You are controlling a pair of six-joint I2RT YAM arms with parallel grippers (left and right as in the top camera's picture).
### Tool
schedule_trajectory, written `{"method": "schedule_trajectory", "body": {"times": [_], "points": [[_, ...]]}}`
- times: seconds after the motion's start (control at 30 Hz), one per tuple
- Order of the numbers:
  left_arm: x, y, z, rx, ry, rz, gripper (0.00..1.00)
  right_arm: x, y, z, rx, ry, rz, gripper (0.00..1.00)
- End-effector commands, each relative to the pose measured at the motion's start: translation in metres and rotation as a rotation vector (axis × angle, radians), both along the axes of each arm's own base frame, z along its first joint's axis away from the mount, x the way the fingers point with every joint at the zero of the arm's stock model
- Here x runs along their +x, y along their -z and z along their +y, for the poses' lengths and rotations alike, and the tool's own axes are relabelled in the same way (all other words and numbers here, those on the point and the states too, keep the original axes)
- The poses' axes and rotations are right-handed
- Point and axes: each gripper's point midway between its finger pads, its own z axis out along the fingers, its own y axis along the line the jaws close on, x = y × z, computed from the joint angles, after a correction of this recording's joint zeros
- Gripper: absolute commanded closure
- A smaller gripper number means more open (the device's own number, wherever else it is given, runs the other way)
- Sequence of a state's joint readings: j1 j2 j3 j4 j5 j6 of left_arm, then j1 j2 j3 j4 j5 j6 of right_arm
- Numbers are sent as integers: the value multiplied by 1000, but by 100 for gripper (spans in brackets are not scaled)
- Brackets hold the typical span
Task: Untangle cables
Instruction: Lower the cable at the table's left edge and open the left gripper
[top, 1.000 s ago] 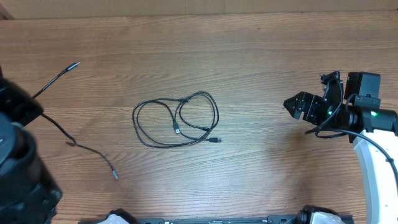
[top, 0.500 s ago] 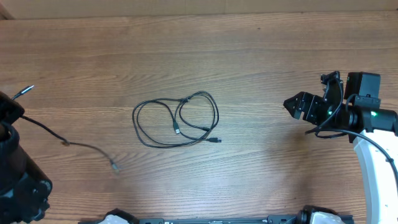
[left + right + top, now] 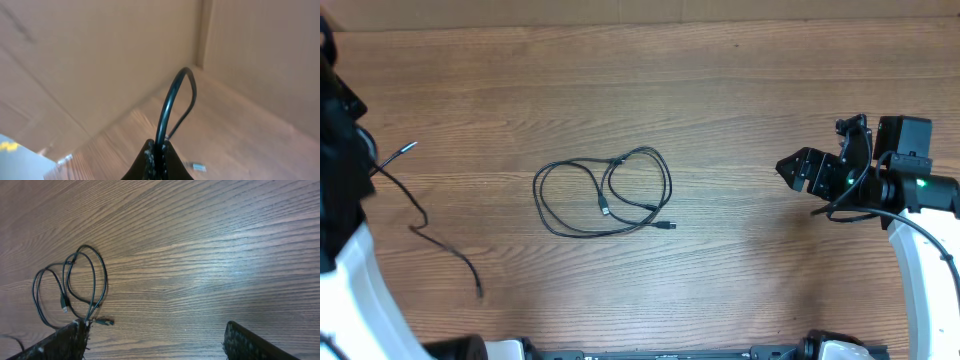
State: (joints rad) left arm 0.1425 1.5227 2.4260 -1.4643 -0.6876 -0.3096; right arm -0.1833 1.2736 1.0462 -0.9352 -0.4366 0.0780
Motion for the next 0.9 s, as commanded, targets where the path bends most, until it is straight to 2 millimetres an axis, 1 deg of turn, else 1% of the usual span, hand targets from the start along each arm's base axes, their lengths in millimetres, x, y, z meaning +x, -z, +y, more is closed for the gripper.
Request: {"method": "schedule_trajectory", "body": {"times": [0.0, 0.07, 0.1, 0.2, 0.27, 0.43, 0.57, 0.6, 0.67, 0.73, 0.8, 0.83, 0.87], "points": [[39, 54, 6, -199, 153, 125, 96, 5, -7, -4, -17, 5, -25, 15], [47, 78, 21, -264, 129, 181, 96, 5, -7, -5, -22, 8, -24, 15], [56, 97, 30, -326, 130, 213, 96, 5, -7, -5, -23, 8, -24, 15], [75, 133, 43, -455, 151, 257, 96, 5, -6, -7, -34, 15, -22, 15], [84, 153, 53, -514, 145, 278, 96, 5, -5, -8, -42, 19, -20, 15], [99, 205, 82, -672, 123, 318, 96, 5, -5, -9, -45, 20, -20, 14], [107, 247, 101, -821, 117, 321, 96, 7, -6, -9, -46, 20, -28, 14], [106, 259, 111, -855, 99, 325, 96, 7, -5, -9, -46, 20, -27, 14], [100, 279, 128, -891, 53, 341, 96, 7, -5, -9, -46, 20, -25, 14], [88, 298, 149, -934, -13, 342, 96, 7, -4, -9, -45, 20, -18, 14], [76, 310, 168, -971, -83, 322, 96, 7, -1, -9, -44, 20, -12, 14], [64, 317, 182, -1001, -147, 298, 96, 6, 2, -9, -43, 20, -6, 14], [58, 319, 188, -1014, -179, 286, 96, 6, 3, -9, -42, 20, -3, 14]]}}
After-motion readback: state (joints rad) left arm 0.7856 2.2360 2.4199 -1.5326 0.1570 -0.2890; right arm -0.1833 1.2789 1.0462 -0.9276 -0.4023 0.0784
